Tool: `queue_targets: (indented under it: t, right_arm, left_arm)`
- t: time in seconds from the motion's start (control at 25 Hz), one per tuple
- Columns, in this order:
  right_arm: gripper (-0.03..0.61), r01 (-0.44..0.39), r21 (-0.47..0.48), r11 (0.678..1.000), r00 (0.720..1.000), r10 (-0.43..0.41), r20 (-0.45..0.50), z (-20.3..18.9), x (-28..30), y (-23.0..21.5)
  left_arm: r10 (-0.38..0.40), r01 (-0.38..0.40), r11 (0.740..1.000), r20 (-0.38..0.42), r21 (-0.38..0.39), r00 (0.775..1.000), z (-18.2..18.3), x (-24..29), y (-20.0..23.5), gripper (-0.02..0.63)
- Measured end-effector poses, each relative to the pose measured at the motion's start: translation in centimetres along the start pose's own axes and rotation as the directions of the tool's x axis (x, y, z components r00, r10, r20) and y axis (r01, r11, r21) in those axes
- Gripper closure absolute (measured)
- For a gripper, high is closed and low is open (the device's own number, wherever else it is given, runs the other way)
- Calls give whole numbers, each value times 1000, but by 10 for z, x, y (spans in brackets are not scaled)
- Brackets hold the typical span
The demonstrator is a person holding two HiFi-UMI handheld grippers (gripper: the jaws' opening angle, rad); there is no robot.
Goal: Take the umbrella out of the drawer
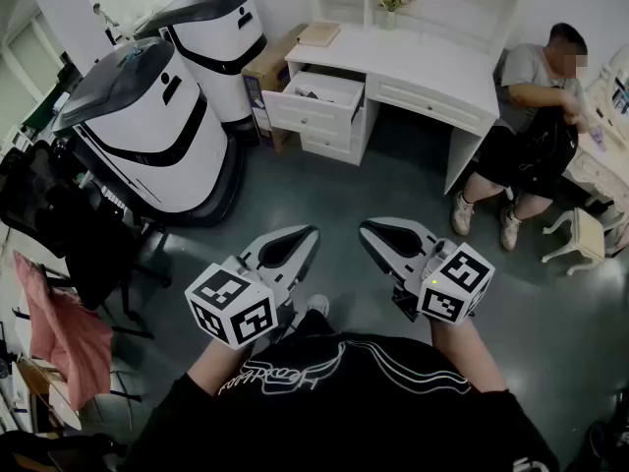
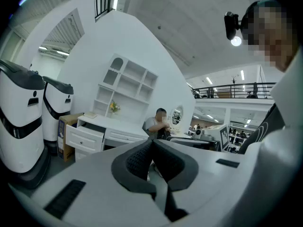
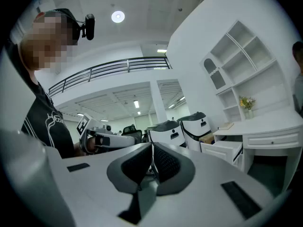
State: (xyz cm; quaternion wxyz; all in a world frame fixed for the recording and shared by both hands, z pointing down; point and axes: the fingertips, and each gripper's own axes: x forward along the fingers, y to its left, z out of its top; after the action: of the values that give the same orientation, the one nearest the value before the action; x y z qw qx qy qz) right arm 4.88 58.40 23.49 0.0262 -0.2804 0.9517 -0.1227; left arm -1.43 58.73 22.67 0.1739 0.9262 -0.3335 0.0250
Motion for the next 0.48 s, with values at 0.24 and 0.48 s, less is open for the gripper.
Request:
queue_targets:
  t: [0.24, 0.48]
  right_arm:
    - [529, -6, -22, 1000, 1000, 7, 5, 5, -13, 21]
    - [529, -2, -34, 999, 1000, 2, 5, 7, -25, 29]
  left_arm:
    - [-13, 13, 1000, 19, 7, 1000, 3, -13, -23, 592]
    - [-19, 19, 1000, 32, 10, 999, 3, -17, -37, 592]
